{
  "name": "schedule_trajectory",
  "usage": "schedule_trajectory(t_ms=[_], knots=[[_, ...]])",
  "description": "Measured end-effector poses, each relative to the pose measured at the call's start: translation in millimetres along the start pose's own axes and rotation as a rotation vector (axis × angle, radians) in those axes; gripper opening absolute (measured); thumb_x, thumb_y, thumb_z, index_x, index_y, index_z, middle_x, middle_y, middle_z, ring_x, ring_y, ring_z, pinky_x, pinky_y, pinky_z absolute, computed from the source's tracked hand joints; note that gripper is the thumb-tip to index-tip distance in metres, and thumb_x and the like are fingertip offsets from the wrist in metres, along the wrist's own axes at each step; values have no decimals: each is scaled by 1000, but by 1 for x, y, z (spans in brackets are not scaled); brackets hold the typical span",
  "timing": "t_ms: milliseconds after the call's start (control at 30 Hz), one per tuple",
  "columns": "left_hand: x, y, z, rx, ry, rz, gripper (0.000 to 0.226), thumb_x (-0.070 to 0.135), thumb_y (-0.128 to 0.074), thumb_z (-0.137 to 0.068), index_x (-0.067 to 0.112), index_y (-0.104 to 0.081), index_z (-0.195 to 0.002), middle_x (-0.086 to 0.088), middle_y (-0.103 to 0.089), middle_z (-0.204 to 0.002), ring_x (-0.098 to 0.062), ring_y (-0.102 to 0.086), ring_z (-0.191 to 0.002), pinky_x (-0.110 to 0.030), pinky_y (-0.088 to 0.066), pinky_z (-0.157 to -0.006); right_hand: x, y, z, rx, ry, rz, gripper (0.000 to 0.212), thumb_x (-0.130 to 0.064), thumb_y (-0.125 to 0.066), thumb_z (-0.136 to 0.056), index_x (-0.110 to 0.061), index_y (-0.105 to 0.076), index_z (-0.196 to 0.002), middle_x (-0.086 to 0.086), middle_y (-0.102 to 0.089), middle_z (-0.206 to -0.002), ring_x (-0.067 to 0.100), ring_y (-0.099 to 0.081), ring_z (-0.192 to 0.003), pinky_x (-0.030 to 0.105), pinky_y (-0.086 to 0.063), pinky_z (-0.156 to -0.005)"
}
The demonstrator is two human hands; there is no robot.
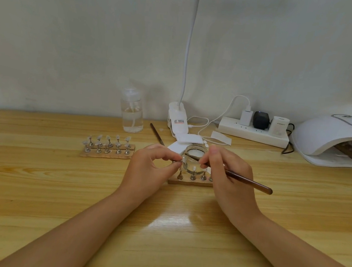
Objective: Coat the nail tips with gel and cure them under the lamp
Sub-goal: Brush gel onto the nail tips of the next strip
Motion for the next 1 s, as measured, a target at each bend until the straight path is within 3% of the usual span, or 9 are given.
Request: schedule_trajectory(t_ms=[333,467,733,1000], knots=[[0,0,-1,12,-3,-21,18,5,-75,-71,22,-71,-76,4,-67,-78,-5,-56,-77,-4,-37,-74,-3,0,2,-5,32,-66,38,-33,-43,-90,-20,-61,-59,-8,-59,-55,-1,-57,-57,6,-38,-56],[0,1,0,17,3,-9,20,8,-74,-72,28,-69,-75,7,-67,-77,-7,-60,-79,-11,-44,-77,-2,3,2,30,-22,-154,39,-23,-41,-90,-19,-60,-56,-8,-57,-50,-1,-54,-51,7,-37,-53],[2,2,1,26,33,45,25,7,-70,-77,32,-68,-79,18,-66,-77,8,-61,-80,-2,-42,-74,-1,6,-1,54,-34,-150,37,-21,-41,-95,-18,-59,-62,-15,-58,-59,-1,-53,-59,8,-37,-58],[4,0,0,6,-31,24,20,6,-68,-78,26,-69,-83,14,-65,-82,2,-60,-83,-1,-38,-77,-6,1,0,-8,-7,-91,31,-25,-43,-94,-25,-59,-66,-23,-60,-64,-6,-55,-63,5,-38,-60]])
Point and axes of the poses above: each hand's wrist, its own z-axis away from the middle knuckle, its own y-axis out of the back of the hand, x = y × z, the point moved 4 cm from there along -z, towards the middle knuckle
